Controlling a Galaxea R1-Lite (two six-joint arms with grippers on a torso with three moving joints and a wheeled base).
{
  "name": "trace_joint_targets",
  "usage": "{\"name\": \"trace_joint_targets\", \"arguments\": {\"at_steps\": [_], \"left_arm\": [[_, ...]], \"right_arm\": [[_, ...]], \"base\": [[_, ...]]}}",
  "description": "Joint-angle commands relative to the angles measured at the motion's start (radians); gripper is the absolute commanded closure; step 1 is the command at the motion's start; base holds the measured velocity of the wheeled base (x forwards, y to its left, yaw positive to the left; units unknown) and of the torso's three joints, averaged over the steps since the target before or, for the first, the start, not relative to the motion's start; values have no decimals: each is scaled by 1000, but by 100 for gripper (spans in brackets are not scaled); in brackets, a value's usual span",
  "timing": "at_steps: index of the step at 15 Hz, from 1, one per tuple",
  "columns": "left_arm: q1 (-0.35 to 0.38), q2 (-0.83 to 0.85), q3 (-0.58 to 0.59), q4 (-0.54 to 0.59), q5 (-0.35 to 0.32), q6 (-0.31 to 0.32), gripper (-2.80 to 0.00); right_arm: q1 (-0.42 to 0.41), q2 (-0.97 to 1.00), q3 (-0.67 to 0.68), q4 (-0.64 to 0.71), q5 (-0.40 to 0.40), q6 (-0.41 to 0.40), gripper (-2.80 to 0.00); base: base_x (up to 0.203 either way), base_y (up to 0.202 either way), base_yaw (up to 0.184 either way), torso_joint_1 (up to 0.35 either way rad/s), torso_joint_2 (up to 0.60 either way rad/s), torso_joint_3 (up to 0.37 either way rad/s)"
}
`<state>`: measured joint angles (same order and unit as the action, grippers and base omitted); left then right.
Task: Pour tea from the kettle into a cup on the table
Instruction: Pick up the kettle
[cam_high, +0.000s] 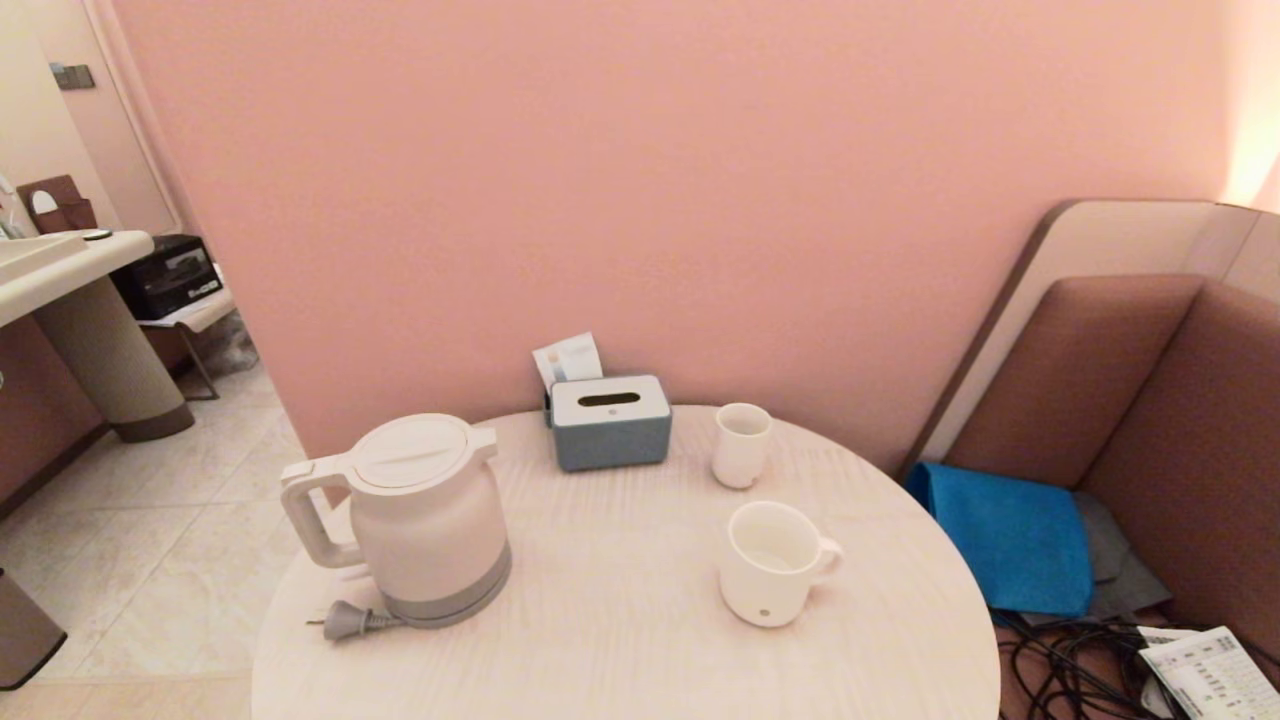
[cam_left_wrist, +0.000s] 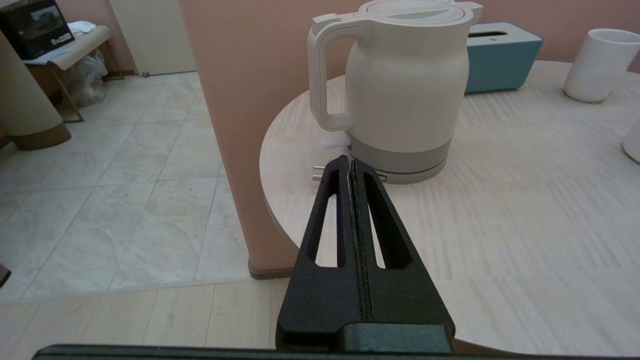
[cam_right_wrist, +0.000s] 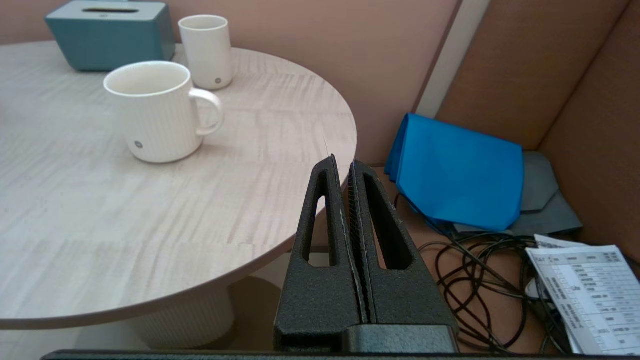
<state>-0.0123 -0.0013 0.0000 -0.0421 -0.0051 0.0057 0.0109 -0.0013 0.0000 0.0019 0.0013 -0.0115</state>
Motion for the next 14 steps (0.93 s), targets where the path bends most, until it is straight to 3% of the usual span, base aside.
{"name": "trace_joint_targets", "arguments": {"at_steps": [1, 14], "left_arm": [[0, 1, 0, 1, 0, 1, 0], [3, 4, -22, -1, 10, -14, 0]], "right_arm": [[0, 1, 0, 0, -1, 1, 0], [1, 1, 0, 0, -1, 2, 0]], "base": [[0, 0, 0, 0, 0, 0], [0, 0, 0, 0, 0, 0]]}}
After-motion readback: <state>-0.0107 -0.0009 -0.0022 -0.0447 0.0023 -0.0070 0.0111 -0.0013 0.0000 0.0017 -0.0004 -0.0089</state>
